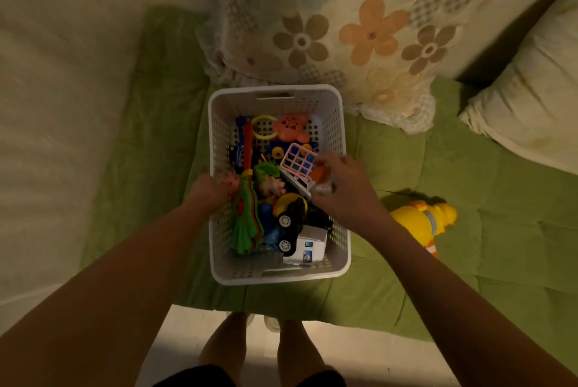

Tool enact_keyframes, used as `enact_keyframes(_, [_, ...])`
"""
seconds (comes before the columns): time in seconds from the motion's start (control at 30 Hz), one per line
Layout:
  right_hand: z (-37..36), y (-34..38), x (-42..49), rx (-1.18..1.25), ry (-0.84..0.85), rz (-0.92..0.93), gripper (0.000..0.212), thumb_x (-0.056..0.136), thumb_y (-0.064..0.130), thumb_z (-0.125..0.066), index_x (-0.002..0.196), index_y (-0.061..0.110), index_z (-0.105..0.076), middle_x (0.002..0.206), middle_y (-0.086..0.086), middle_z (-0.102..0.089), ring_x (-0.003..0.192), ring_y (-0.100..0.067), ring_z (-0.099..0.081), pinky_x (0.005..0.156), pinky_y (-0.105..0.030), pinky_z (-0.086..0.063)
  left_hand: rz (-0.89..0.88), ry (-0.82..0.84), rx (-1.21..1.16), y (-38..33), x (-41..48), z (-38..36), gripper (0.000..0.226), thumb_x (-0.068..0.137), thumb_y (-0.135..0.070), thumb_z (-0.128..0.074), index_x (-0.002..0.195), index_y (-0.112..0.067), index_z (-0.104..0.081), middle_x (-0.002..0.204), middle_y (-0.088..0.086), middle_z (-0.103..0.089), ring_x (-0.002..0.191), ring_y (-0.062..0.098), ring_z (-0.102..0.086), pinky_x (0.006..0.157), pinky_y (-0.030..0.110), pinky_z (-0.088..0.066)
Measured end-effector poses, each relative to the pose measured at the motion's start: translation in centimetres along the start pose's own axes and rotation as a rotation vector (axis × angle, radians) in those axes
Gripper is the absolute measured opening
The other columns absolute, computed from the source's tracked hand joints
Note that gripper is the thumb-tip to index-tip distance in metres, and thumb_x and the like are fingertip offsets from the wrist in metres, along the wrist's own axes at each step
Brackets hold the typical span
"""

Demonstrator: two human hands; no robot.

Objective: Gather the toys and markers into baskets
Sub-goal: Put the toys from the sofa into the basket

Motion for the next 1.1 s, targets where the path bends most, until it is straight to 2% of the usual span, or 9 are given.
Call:
enact_keyframes(0.07, [-1.2, 0.7, 0.0, -0.061, 0.030, -0.011, 0.058, 0.076, 0.023, -0.070, 0.129, 0.022, -0.048, 0.117, -0.009, -0.046, 0.112, -0.026, -0.039, 0.091, -0.033, -0.040, 0.001, 0.028, 0.019, 0.3, 0.1, 0.3, 0.029, 0.096, -0.016, -0.049, 0.070, -0.007, -0.044, 0.073, 0.009, -0.047, 0.060, 0.015, -0.045, 0.048, 0.025, -0.036])
enact_keyframes(0.23, [-4.0, -1.0, 0.8, -0.283, 0.144, -0.154, 0.057, 0.077, 0.016, -0.067, 0.128, 0.008, -0.043, 0.134, -0.024, -0.037, 0.121, -0.039, -0.037, 0.099, -0.040, -0.039, -0.074, 0.098, 0.097, 1.0, 0.8, 0.7, 0.021, 0.095, -0.014, -0.051, 0.099, 0.004, -0.062, 0.086, 0.015, -0.060, 0.064, 0.017, -0.053, 0.046, 0.024, -0.040])
enact_keyframes(0.37, [-5.8, -3.2, 0.3, -0.377, 0.223, -0.240, 0.057, 0.083, 0.014, -0.066, 0.133, 0.004, -0.040, 0.145, -0.027, -0.025, 0.118, -0.041, -0.045, 0.096, -0.041, -0.044, -0.118, 0.102, 0.185, 0.5, 0.3, -0.4, 0.022, 0.096, -0.011, -0.049, 0.079, 0.000, -0.056, 0.070, 0.008, -0.052, 0.059, 0.014, -0.048, 0.045, 0.023, -0.038])
enact_keyframes(0.5, [-5.6, -4.0, -0.5, -0.394, 0.207, -0.228, 0.052, 0.085, 0.018, -0.064, 0.131, 0.006, -0.042, 0.141, -0.022, -0.030, 0.114, -0.042, -0.049, 0.090, -0.044, -0.049, -0.088, 0.106, 0.155, -0.7, -0.6, -1.5, 0.025, 0.098, -0.013, -0.045, 0.089, 0.008, -0.054, 0.073, 0.012, -0.050, 0.063, 0.021, -0.048, 0.050, 0.030, -0.041])
enact_keyframes(0.67, [-0.1, -2.8, -1.1, -0.178, -0.288, -0.104, 0.035, 0.090, 0.022, -0.056, 0.123, 0.011, -0.051, 0.120, -0.013, -0.047, 0.097, -0.031, -0.055, 0.070, -0.042, -0.052, -0.098, 0.064, 0.038, -1.1, -1.1, -2.7, 0.034, 0.096, -0.016, -0.052, 0.065, -0.006, -0.043, 0.066, 0.006, -0.044, 0.061, 0.018, -0.044, 0.048, 0.025, -0.032])
enact_keyframes(0.77, [2.7, -4.8, -1.4, -0.116, -0.568, -0.111, 0.018, 0.087, 0.014, -0.055, 0.103, 0.007, -0.054, 0.106, -0.013, -0.052, 0.085, -0.031, -0.054, 0.061, -0.039, -0.045, -0.113, 0.018, 0.020, -1.1, -1.2, -2.8, 0.026, 0.094, -0.018, -0.056, 0.084, 0.006, -0.056, 0.073, 0.009, -0.049, 0.076, 0.029, -0.054, 0.059, 0.027, -0.040])
enact_keyframes(0.87, [3.9, -9.3, -2.2, -0.090, -0.601, -0.278, 0.020, 0.080, 0.007, -0.055, 0.100, 0.005, -0.053, 0.103, -0.016, -0.054, 0.091, -0.036, -0.054, 0.065, -0.040, -0.041, -0.105, 0.032, 0.011, -1.0, -1.4, -2.7, 0.020, 0.093, -0.019, -0.058, 0.089, 0.001, -0.056, 0.075, 0.007, -0.050, 0.072, 0.021, -0.050, 0.069, 0.029, -0.039])
enact_keyframes(1.03, [3.1, -17.5, -5.1, -0.106, -0.381, -0.692, 0.035, 0.080, 0.008, -0.054, 0.115, 0.004, -0.050, 0.120, -0.021, -0.052, 0.114, -0.041, -0.049, 0.087, -0.046, -0.044, -0.093, -0.013, 0.127, -1.0, -1.3, -2.5, 0.039, 0.091, -0.026, -0.061, 0.107, 0.010, -0.058, 0.109, 0.028, -0.061, 0.100, 0.041, -0.060, 0.083, 0.044, -0.050])
enact_keyframes(1.1, [2.2, -20.2, -6.6, -0.041, -0.277, -0.841, 0.049, 0.080, 0.010, -0.058, 0.125, 0.001, -0.043, 0.128, -0.025, -0.048, 0.122, -0.042, -0.045, 0.095, -0.048, -0.041, -0.096, -0.001, 0.139, -1.0, -1.2, -2.5, 0.038, 0.092, -0.025, -0.060, 0.110, 0.009, -0.059, 0.109, 0.027, -0.062, 0.096, 0.038, -0.061, 0.079, 0.042, -0.050])
Point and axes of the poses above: each hand's wrist, its own x-axis towards the middle knuckle, its own z-axis out of the back of the hand, y = z × x, the point moved 1 cm from there along x, towards the middle knuckle
